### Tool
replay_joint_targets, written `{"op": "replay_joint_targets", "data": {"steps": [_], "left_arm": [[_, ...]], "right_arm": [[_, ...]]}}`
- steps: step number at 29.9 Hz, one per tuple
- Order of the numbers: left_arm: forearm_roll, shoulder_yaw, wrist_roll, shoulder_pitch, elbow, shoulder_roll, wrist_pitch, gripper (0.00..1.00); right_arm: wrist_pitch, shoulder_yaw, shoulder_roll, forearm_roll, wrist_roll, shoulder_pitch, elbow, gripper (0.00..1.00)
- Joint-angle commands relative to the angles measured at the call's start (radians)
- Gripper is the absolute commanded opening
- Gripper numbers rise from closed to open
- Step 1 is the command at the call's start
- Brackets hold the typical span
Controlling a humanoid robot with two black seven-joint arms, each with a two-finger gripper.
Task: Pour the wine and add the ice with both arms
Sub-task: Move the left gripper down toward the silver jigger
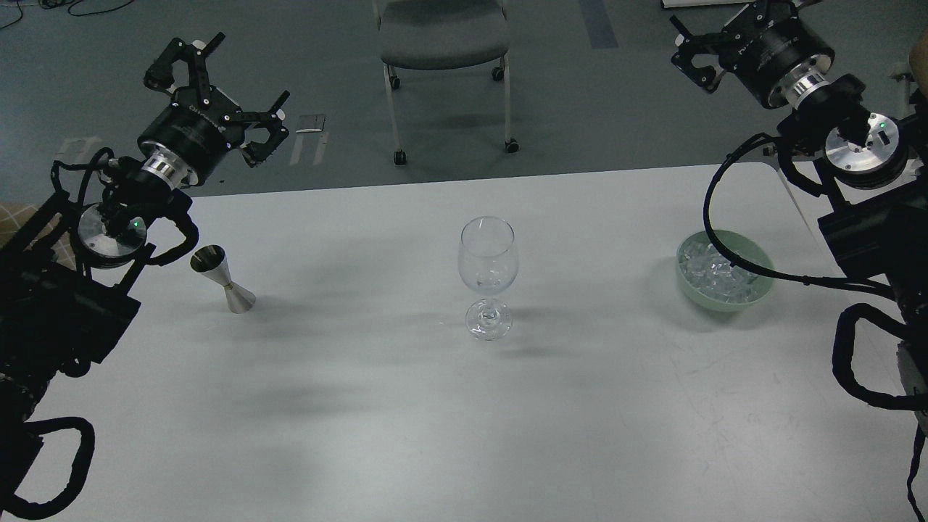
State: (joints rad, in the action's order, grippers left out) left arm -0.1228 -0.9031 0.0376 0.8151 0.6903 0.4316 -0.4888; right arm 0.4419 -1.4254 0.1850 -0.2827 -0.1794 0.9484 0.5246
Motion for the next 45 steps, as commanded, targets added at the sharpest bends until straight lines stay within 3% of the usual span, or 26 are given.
{"op": "replay_joint_targets", "data": {"steps": [1,10,16,21,25,28,37,40,45], "left_arm": [[0.009,0.003,-0.012,0.003,-0.002,-0.016,0.000,0.98],[0.018,0.004,-0.018,0.010,-0.023,-0.013,0.000,0.98],[0.057,0.004,-0.021,0.030,-0.120,-0.022,0.000,0.98],[0.064,0.001,-0.025,0.044,-0.121,-0.011,0.000,0.87],[0.064,0.003,-0.093,0.042,-0.121,-0.007,0.000,0.87],[0.064,0.001,-0.107,0.042,-0.126,-0.010,0.000,0.96],[0.068,0.004,-0.114,0.061,-0.132,-0.014,0.000,0.98],[0.069,0.004,-0.114,0.061,-0.126,-0.016,0.000,0.98],[0.084,0.006,-0.117,0.059,-0.132,-0.019,0.000,0.98]], "right_arm": [[0.000,0.000,0.001,-0.001,0.000,0.001,0.000,1.00],[-0.002,-0.001,0.002,-0.001,0.001,0.004,0.002,1.00],[0.001,0.000,0.017,-0.006,0.012,-0.007,0.000,1.00],[0.003,0.002,0.010,-0.003,0.014,-0.016,0.000,1.00],[-0.005,0.026,0.001,-0.022,0.014,-0.010,-0.011,1.00],[-0.006,0.082,-0.005,-0.026,0.017,0.006,-0.028,1.00],[-0.011,0.216,-0.090,-0.027,0.083,0.185,-0.204,1.00],[-0.025,0.292,-0.101,-0.027,0.126,0.208,-0.212,1.00],[-0.077,0.332,-0.137,-0.026,0.149,0.249,-0.212,1.00]]}}
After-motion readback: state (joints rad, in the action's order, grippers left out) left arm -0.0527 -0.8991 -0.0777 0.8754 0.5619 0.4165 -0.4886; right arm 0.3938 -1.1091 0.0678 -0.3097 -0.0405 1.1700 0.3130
